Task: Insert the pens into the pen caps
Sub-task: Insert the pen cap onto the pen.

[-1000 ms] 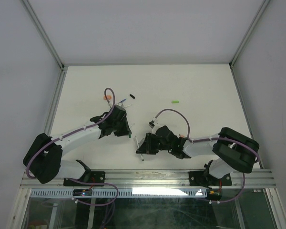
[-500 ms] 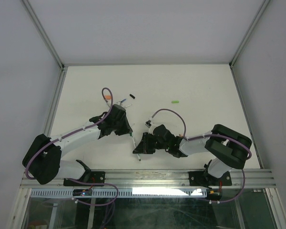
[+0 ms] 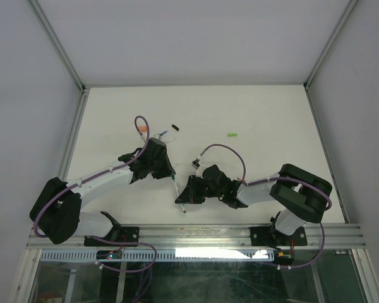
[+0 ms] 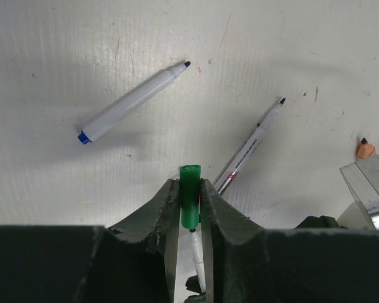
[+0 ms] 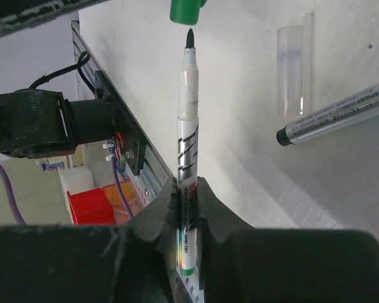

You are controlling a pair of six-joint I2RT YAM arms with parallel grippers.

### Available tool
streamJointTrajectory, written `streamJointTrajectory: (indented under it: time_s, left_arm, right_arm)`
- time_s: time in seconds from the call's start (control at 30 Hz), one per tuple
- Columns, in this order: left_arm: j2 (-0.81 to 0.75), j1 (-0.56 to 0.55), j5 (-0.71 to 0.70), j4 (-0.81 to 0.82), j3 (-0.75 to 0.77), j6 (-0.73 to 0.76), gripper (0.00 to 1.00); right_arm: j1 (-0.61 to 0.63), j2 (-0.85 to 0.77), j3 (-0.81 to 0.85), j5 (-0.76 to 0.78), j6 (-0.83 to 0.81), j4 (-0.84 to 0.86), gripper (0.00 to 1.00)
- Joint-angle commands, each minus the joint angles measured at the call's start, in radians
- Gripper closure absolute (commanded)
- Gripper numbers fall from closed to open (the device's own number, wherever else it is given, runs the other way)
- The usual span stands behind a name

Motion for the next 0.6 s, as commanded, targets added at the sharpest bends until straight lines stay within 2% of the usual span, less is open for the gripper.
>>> streamJointTrajectory:
  time_s: [0.0, 0.57]
  left_arm:
    - [-0.01, 0.01, -0.012, 0.054, 0.027, -0.01, 0.81]
    - [-0.01, 0.009, -0.002, 0.06, 0.018, -0.006, 0.81]
  right_arm:
    - [0.003, 0.003, 0.04, -0.014, 0.004, 0.061, 1.0]
    - [0.003, 0.011, 0.049, 0.007, 0.024, 0.075, 1.0]
